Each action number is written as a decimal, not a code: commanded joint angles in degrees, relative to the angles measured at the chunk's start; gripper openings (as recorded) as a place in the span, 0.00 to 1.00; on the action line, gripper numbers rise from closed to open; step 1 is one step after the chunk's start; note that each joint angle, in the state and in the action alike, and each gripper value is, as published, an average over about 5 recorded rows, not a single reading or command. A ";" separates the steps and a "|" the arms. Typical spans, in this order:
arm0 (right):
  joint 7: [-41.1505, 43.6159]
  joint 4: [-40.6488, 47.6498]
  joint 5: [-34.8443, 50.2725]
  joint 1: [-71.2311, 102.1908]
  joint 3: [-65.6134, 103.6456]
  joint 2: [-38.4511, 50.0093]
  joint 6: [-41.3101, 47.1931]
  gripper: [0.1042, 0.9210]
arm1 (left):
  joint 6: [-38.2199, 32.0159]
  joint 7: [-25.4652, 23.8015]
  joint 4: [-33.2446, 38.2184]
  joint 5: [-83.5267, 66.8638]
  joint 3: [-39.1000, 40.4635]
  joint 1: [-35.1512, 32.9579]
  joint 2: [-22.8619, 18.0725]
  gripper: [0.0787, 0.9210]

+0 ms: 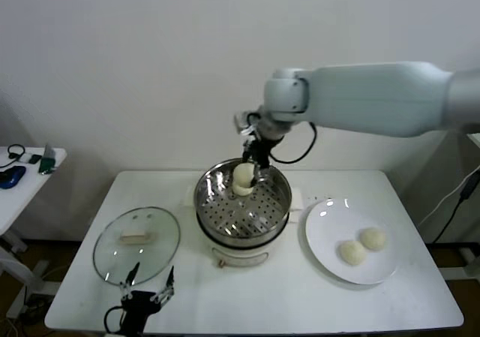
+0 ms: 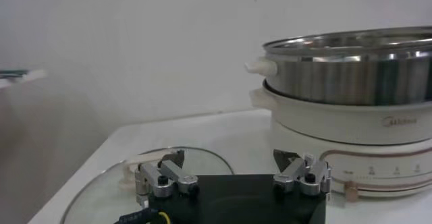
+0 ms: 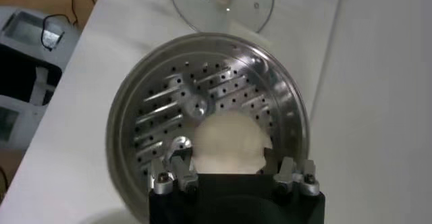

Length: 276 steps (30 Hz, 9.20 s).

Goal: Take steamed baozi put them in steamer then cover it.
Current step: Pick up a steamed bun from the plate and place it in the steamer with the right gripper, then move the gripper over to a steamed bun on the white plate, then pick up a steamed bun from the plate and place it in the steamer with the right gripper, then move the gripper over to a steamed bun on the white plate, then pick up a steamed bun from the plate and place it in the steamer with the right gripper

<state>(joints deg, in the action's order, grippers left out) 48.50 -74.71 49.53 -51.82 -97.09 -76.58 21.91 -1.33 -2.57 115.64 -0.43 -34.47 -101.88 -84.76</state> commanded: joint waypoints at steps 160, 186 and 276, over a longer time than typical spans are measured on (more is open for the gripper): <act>-3.63 -8.18 -59.29 14.46 4.58 4.38 -39.04 0.73 | -0.36 -0.32 -1.98 1.43 -1.20 1.94 -1.14 0.88; 8.69 -6.75 -18.15 -13.15 -21.17 41.89 -16.59 0.88 | -0.10 -0.71 -0.89 0.56 -0.57 2.67 -0.58 0.88; -2.03 -7.64 -9.34 5.19 1.03 12.16 -1.79 0.67 | 0.06 -0.56 -0.40 0.64 -1.31 1.88 -0.41 0.88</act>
<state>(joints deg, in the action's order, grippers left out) 49.52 -83.64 41.71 -52.62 -94.28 -55.04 17.79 -1.21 -3.11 115.30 0.54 -35.57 -99.87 -85.24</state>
